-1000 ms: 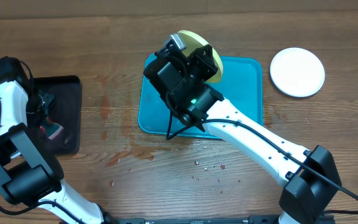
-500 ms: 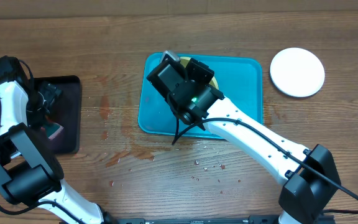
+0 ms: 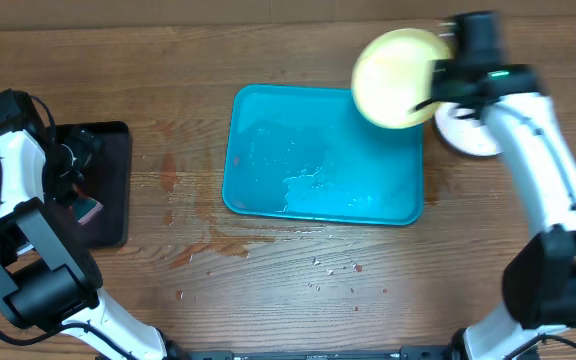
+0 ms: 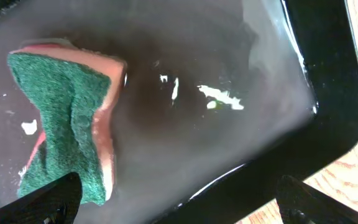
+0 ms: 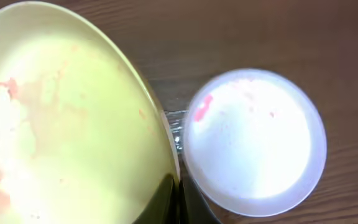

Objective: Clean dirty plates on tray and stack at the side
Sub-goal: 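Stack the yellow plate on top of the plate pile at right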

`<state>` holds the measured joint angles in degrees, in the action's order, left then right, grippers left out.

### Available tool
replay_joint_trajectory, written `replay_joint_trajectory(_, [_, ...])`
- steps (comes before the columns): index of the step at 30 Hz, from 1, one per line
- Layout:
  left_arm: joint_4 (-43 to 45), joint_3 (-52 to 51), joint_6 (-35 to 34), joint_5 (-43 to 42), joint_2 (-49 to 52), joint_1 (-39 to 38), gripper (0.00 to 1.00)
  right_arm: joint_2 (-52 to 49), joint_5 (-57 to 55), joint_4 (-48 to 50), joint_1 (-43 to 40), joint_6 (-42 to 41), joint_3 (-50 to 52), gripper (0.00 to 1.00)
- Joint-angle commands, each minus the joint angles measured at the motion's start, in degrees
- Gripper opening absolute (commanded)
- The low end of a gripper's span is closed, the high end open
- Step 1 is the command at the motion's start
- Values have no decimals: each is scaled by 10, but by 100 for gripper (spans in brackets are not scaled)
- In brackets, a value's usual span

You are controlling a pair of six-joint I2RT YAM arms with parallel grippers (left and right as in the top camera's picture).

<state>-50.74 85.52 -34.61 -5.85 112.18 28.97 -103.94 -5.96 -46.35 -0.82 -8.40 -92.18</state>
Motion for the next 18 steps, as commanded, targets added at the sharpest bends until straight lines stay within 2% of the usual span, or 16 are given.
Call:
replay_joint_trajectory(1, [1,-3,-6,-14,0,-1,100,-31,176,-1,-102,-56,14,4])
replay_joint_trajectory(4, [1,-3,-6,-14,0,-1,100,-61,176,13,-176,-56,48,4])
replay_joint_trajectory(8, [1,-3,-6,-14,0,-1,100,-83,176,44,-224,-56,81,4])
replay_joint_trajectory(9, [1,-3,-6,-14,0,-1,100,-86,176,50,-229,-56,86,6])
replay_joint_trajectory(10, [1,-3,-6,-13,0,-1,100,-87,176,55,-235,-56,90,14])
replay_joint_trajectory(12, [1,-3,-6,-13,0,-1,100,-87,176,60,-240,-56,90,8])
replay_joint_trajectory(14, [1,-3,-6,-13,0,-1,100,-86,176,62,-241,-56,88,8])
replay_joint_trajectory(17, [1,-3,-5,-13,0,-1,100,-76,179,59,-241,-56,88,32])
replay_joint_trajectory(18, [1,-3,-5,-13,0,-1,100,-70,182,57,-241,-56,88,37])
